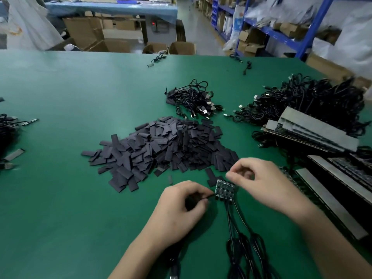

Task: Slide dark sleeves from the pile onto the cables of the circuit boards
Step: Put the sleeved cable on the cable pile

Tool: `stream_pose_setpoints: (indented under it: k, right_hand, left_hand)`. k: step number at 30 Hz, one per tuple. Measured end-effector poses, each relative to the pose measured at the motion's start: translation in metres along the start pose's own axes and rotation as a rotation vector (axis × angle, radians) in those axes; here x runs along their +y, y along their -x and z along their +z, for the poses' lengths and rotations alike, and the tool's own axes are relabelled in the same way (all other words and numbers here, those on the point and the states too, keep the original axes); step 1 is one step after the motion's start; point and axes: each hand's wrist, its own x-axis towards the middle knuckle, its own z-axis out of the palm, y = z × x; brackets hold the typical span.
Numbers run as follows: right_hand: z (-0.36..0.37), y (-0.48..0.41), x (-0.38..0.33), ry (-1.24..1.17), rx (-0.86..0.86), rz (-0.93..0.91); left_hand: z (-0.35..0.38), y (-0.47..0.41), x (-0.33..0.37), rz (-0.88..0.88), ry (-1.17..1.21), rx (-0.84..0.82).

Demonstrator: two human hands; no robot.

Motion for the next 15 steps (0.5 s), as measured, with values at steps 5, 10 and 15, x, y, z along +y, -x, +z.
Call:
stream_pose_setpoints:
  k: [5, 10, 15]
  right_hand:
    - [0.014, 0.015, 0.004, -0.088, -0.120, -0.081]
    - [0.015, 0.013, -0.002, -0.360, -0.204, -0.135]
    - [0.039, 0.007, -0.009, -0.589, -0.249, -0.134]
  left_hand:
    - [-0.003, 0.003, 0.004, -0.121, 0.277, -0.021]
    - [-0.006, 0.003, 0.006, -0.134, 0.586, -0.017]
    - [-0.010, 0.001, 0.000, -0.164, 0.568, 0.013]
